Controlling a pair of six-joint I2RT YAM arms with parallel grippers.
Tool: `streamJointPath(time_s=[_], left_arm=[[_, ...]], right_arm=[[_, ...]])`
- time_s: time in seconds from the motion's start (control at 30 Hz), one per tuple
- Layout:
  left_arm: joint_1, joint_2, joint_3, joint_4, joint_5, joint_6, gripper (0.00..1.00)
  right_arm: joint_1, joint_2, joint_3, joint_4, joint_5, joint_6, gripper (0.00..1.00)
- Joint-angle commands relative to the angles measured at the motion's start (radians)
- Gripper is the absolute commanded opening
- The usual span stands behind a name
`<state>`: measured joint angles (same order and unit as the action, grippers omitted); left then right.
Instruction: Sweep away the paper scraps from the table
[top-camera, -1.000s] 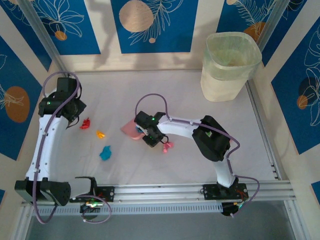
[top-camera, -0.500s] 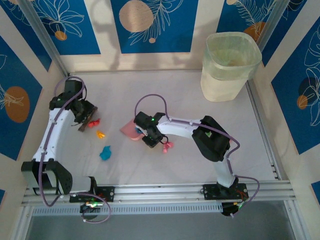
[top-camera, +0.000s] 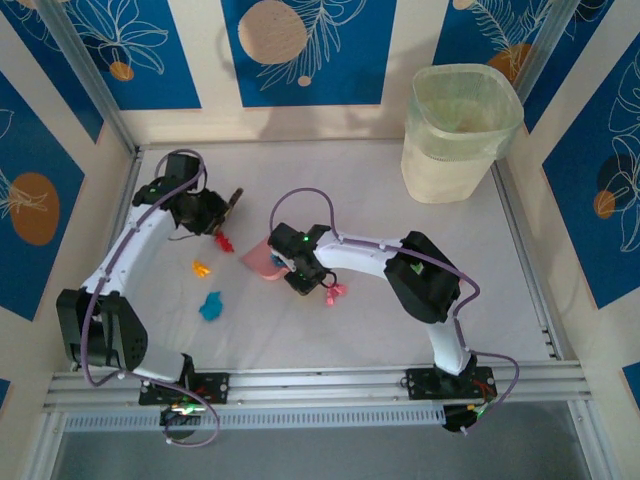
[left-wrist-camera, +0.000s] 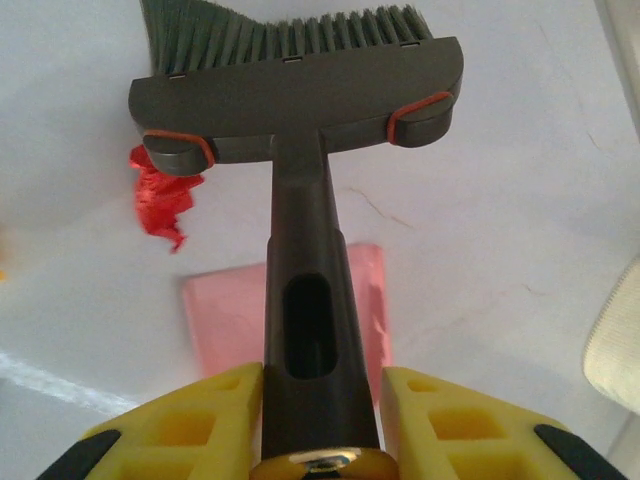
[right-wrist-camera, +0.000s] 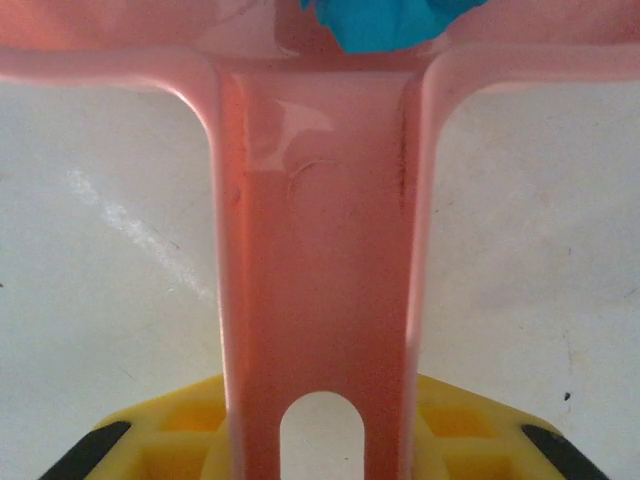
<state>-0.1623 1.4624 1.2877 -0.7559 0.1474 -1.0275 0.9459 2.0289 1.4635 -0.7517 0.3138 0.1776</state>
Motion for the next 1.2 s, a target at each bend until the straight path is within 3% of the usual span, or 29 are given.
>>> streamJointPath(time_s=[0.0,0.23,0.4,0.53,0.73,1.03,1.17], left_arm=[[-0.043,0.031,0.006,0.007,0.122,-0.053,0.0],[-0.122,0.068,0.019,0.067,0.158,-0.105,0.0],[-0.119,0.107,0.119,0.012,0.166,-0.032,0.0],[-0.112,0.122,0.316,-0.174,0.017,0.113,0.0],[-0.093,0.095,0.456,-0.326,-0.125,0.188,0.0],[-0.086,-0.002,0.337,-0.448,-0.216,0.207,0.0],[-0.09,0.007,0.313,-0.485,-0.203,0.228,0.0]], right_arm=[[-0.003,-0.022,-0.01,-0.02,-0.026,0.019,0.0],[-0.002,-0.044,-0.045,-0.026,-0.026,0.016,0.0],[0.0,-0.085,-0.093,-0.03,-0.012,0.01,0.0],[0.009,-0.116,-0.123,-0.021,-0.006,-0.007,0.0],[0.023,-0.097,-0.1,-0.021,-0.019,-0.009,0.0],[0.031,-0.058,-0.045,-0.023,-0.029,-0.03,0.0],[0.027,-0.046,-0.033,-0.021,-0.043,-0.026,0.0]])
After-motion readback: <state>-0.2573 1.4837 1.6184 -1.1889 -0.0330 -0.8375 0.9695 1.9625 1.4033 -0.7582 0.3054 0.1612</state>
